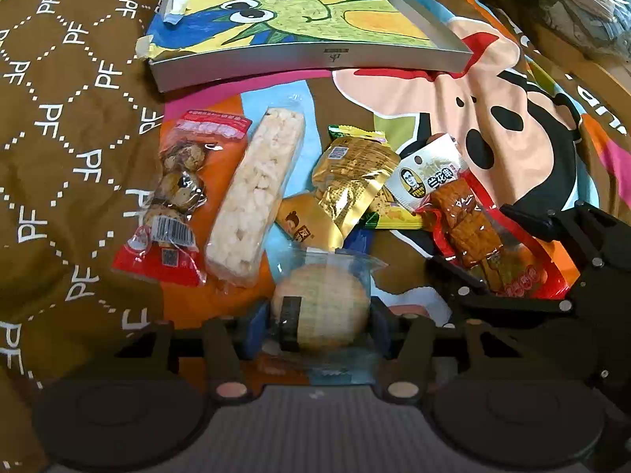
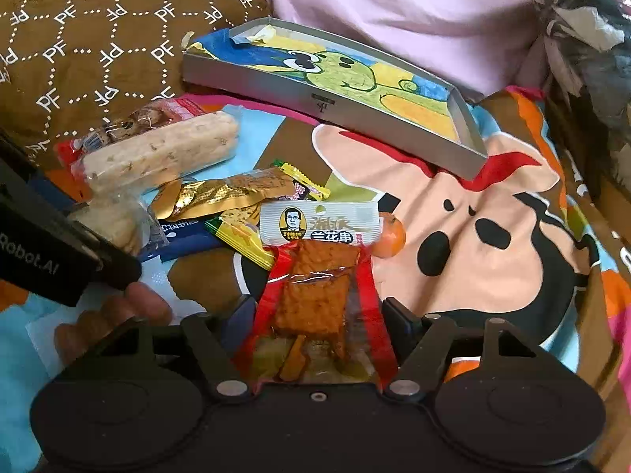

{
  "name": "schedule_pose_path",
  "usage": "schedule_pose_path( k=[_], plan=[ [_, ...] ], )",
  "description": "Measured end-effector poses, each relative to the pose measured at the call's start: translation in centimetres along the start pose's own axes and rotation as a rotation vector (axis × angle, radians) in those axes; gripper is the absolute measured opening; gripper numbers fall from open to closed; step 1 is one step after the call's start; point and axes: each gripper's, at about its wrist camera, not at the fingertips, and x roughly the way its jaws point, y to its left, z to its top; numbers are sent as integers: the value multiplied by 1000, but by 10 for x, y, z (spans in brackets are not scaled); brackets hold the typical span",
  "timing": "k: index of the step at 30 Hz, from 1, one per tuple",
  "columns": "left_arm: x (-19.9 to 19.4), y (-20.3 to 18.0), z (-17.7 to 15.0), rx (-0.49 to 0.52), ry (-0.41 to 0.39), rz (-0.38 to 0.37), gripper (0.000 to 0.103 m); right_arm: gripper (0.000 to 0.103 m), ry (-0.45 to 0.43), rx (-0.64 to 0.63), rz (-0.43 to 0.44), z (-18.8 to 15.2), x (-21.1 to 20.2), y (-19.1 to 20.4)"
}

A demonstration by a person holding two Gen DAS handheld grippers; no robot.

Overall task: Organize snacks
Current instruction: 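Carry the bun and tofu strip into the grey tray and open both tools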

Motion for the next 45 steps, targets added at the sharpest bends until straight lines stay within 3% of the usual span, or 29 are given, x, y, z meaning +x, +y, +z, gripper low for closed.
schedule_pose_path(
  k=[6,16,19,21,29,37,41,45],
  plan=[
    [-1,-1,2,-28,8,14,54,66,-2,13,18,1,-4,-2],
    [-14,-4,-5,-65,2,44,53,57,-8,-92,-11,-6,-27,6],
    [-17,-7,-7,-62,4,61,53,54,7,-40,27,-7,-26,0],
    [-20,-9,-9,-63,1,64,53,46,15,10,61,-7,-26,-5],
    [-28,-13,-9,-74,-22,69,53,43,34,117,109,-9,-27,-15],
    [-43,-16,-1,-102,-94,77,53,41,-135,-71,-14,-8,-54,5],
    [-52,-16,10,-113,-145,97,53,41,-207,-73,-64,-1,-58,0],
    [-57,-12,32,-130,-205,114,53,41,-264,-32,-58,24,-60,-14]
  ],
)
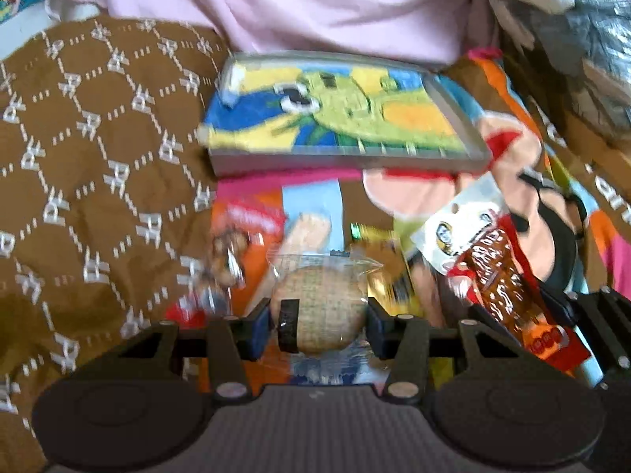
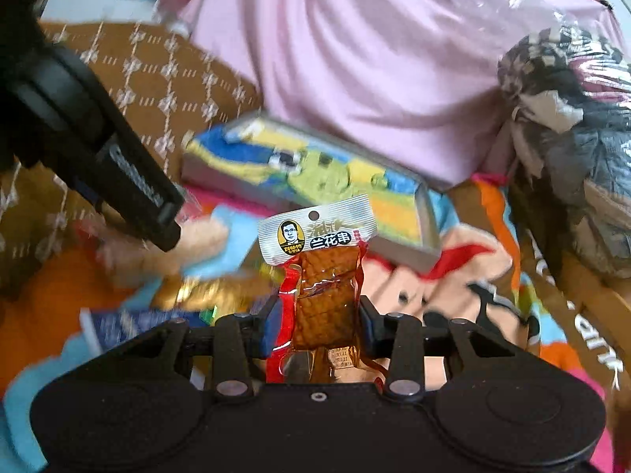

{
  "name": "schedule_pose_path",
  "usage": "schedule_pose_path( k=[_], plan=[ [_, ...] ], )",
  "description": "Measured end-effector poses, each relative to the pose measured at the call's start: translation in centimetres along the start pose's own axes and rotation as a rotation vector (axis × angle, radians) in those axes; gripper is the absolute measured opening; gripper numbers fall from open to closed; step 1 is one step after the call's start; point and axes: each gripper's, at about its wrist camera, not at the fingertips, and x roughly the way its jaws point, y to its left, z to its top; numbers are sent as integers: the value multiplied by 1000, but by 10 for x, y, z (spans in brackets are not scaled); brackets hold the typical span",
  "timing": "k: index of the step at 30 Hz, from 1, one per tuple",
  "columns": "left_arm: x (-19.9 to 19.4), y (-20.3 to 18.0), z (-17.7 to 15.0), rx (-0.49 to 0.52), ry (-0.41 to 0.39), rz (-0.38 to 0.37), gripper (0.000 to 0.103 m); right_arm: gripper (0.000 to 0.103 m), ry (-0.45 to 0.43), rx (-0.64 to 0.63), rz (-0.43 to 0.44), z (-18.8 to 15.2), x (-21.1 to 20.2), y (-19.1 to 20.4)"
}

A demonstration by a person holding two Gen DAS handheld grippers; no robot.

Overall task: Organize snacks
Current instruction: 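Carry the bun and tofu strip into the grey tray and open both tools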

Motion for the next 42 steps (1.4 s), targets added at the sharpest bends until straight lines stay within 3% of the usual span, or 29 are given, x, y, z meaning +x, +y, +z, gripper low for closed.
schedule_pose_path(
  k=[6,12,19,29,42],
  plan=[
    [13,7,50,-11,-77,26,53,42,-76,35,20,51,36,-19],
    [39,26,108,-22,-150,46,53,42,-149,36,39,107,101,-29],
    [83,50,167,-43,-212,52,53,42,-165,123,56,151,178,-44],
    [142,66,197,-70,-205,41,53,42,-42,182,87,147,254,-46],
    [168,62,191,-46,-154,27,53,43,28,230,109,128,272,-45]
  ],
)
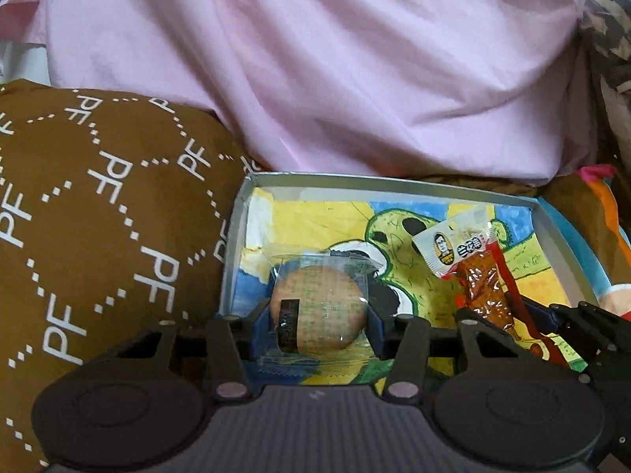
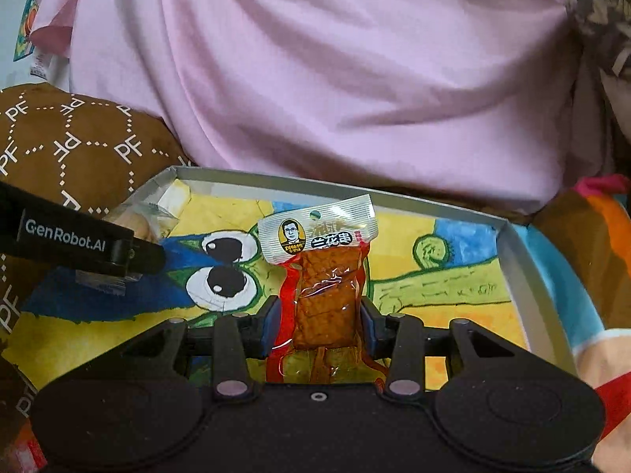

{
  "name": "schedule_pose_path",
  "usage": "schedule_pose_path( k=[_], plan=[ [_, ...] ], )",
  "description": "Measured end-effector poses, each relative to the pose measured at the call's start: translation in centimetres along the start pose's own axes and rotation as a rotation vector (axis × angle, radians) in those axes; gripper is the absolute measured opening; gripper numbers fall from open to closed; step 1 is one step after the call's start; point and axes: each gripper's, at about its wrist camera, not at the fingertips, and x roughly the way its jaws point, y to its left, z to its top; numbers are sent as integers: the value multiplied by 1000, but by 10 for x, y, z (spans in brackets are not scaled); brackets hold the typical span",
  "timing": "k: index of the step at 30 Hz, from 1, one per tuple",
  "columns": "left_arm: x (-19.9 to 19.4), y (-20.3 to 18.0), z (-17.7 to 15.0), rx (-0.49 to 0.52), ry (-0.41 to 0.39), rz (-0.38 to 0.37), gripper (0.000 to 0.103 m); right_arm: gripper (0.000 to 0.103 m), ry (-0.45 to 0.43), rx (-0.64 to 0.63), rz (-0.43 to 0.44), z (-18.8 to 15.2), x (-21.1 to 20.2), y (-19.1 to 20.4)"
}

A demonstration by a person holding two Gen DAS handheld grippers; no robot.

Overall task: Organize snacks
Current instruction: 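Carry the bun and tofu strip into the grey tray and open both tools, then lift both tools out of the tray back over the snacks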

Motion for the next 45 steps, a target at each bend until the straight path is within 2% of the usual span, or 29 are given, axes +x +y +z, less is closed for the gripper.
schedule_pose_path(
  k=[7,14,17,19,22,28,33,39,45],
  plan=[
    [5,-6,-2,19,28,-5,53,45,20,28,9,-3,2,-4],
    [10,-9,-6,8,66,-5,56,62,49,37,28,-8,0,-7],
    [6,-9,-6,3,71,-11,65,68,41,42,27,-8,-11,-9],
    [0,-10,-7,-1,67,-1,73,78,29,45,26,-6,-19,-11],
    [-11,-10,-7,-14,58,4,82,87,3,53,35,-3,-35,-15],
    [-46,-12,-4,-17,9,13,97,99,-54,68,36,0,-71,-24],
    [-81,-20,-4,4,-45,12,103,102,-110,88,46,-1,-110,-30],
    [-124,-29,-12,3,-85,-1,103,102,-164,83,47,-7,-162,-29],
    [-170,-34,-31,0,-131,-1,103,102,-167,92,48,-16,-217,-25]
  ],
)
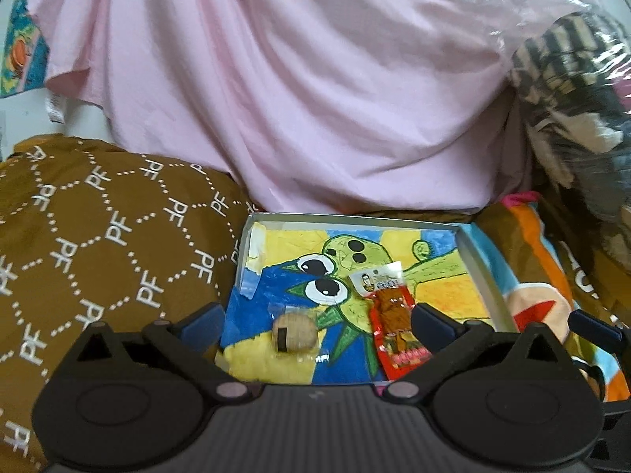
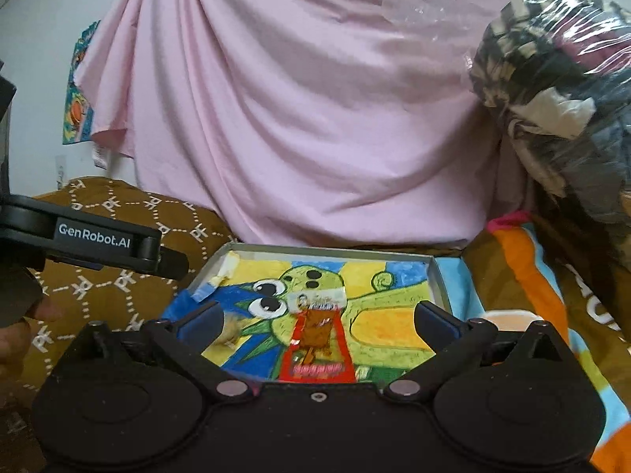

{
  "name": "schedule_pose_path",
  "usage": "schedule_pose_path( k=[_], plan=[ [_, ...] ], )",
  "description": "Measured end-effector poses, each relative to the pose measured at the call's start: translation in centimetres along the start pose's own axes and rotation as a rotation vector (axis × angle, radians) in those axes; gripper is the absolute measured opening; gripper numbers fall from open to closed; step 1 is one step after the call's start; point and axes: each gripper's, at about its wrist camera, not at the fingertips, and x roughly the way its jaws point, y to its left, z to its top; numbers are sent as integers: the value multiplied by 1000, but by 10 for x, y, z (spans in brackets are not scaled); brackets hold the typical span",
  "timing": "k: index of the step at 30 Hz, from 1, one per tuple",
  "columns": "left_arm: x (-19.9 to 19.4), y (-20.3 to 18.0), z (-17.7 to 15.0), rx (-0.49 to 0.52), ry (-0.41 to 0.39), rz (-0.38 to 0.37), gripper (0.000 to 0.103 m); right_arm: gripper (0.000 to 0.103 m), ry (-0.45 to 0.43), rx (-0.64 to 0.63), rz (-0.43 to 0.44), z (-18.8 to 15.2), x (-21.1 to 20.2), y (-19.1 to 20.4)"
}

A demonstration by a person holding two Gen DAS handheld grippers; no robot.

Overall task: Organize snacks
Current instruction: 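Lift both tools out of the tray back over the snacks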

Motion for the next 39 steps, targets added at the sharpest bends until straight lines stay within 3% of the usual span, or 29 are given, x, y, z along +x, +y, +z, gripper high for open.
schedule_pose_path(
  k=[11,21,28,33,39],
  plan=[
    [-76,-5,-40,69,6,-5,103,102,7,6,-22,-14,-84,13],
    [-117,1,-90,137,99,-15,103,102,101,13,-38,-58,-135,30],
    [-127,6,-125,259,164,-18,103,102,203,10,-24,-97,-147,48],
    [-121,13,-142,283,214,-45,103,102,310,-15,1,-123,-139,63],
    [-101,27,-157,288,284,-18,103,102,395,-53,47,-145,-121,81]
  ],
)
